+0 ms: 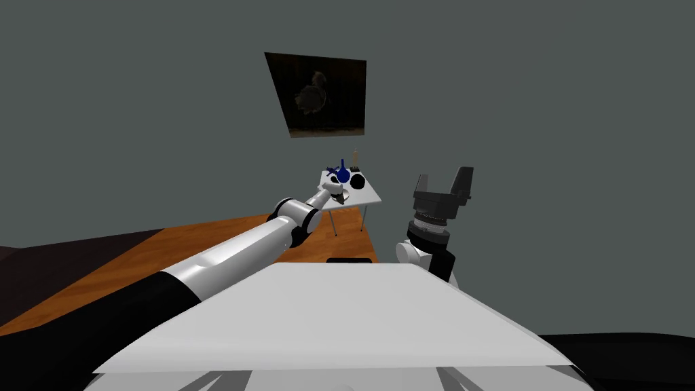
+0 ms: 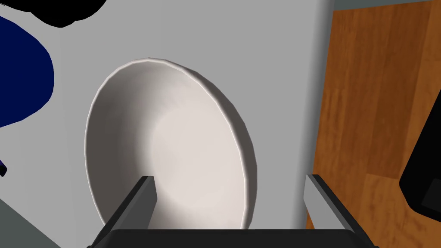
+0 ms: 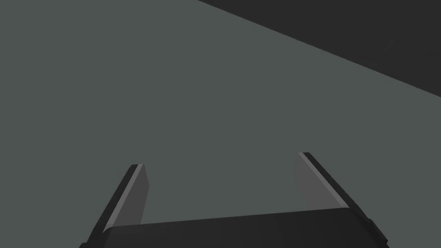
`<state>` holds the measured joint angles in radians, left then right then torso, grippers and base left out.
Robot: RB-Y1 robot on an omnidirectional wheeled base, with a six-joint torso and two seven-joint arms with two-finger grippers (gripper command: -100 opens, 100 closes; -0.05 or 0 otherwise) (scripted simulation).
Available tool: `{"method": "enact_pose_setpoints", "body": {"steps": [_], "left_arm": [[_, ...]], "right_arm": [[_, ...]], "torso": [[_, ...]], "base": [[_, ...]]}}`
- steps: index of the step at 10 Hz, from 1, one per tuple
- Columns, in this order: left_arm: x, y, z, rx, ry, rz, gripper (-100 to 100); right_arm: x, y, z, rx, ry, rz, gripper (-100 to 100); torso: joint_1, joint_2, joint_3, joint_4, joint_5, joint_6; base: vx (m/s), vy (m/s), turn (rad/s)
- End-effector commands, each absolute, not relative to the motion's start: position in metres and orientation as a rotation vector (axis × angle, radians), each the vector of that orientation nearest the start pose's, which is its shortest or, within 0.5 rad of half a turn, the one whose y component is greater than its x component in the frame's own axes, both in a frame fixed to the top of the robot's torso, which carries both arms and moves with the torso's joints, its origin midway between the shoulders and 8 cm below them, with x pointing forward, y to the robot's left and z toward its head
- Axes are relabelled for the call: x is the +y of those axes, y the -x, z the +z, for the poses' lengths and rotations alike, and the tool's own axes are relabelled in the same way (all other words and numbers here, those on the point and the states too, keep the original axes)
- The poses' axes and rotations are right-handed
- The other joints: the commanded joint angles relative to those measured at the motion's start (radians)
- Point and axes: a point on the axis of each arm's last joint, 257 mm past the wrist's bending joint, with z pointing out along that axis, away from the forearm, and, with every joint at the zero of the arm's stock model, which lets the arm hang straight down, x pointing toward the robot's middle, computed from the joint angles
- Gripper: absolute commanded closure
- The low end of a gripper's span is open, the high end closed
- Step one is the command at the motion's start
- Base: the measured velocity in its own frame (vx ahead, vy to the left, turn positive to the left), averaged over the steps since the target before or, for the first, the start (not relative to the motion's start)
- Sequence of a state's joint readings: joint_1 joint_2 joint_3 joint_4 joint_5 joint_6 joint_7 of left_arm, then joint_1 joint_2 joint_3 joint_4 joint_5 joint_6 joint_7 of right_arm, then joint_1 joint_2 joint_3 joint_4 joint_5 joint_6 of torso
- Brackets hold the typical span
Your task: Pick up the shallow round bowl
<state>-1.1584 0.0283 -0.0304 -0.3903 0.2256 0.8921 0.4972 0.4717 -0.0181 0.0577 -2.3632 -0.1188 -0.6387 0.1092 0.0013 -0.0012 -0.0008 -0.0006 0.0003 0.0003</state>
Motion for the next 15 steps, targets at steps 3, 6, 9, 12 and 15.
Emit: {"method": "enact_pose_setpoints", "body": {"steps": [3, 6, 9, 12, 15], "left_arm": [[0.061, -0.626, -0.298, 1.766, 2.19, -0.759, -100], [0.061, -0.621, -0.303, 1.75, 2.199, -0.755, -100], [0.061, -0.613, -0.308, 1.72, 2.215, -0.75, -100], [0.061, -0.607, -0.311, 1.696, 2.228, -0.749, -100], [0.062, -0.605, -0.313, 1.686, 2.234, -0.746, -100]], "right_arm": [[-0.267, -0.3, 0.09, 0.398, -0.501, 1.387, 0], [-0.267, -0.3, 0.09, 0.398, -0.501, 1.387, 0], [-0.267, -0.3, 0.09, 0.398, -0.501, 1.387, 0], [-0.267, -0.3, 0.09, 0.398, -0.501, 1.387, 0], [-0.267, -0.3, 0.09, 0.398, -0.501, 1.387, 0]], "torso": [[0.001, 0.0, 0.0, 0.0, 0.0, 0.0], [0.001, 0.0, 0.0, 0.0, 0.0, 0.0], [0.002, -0.001, 0.0, 0.0, 0.0, 0.0], [0.001, -0.001, -0.001, 0.0, 0.0, -0.001], [0.001, 0.0, 0.0, 0.0, 0.0, -0.001]], "base": [[0.019, 0.021, -0.033], [0.02, 0.022, -0.043], [0.03, 0.044, -0.078], [0.032, 0.032, -0.051], [0.015, 0.024, -0.037]]}}
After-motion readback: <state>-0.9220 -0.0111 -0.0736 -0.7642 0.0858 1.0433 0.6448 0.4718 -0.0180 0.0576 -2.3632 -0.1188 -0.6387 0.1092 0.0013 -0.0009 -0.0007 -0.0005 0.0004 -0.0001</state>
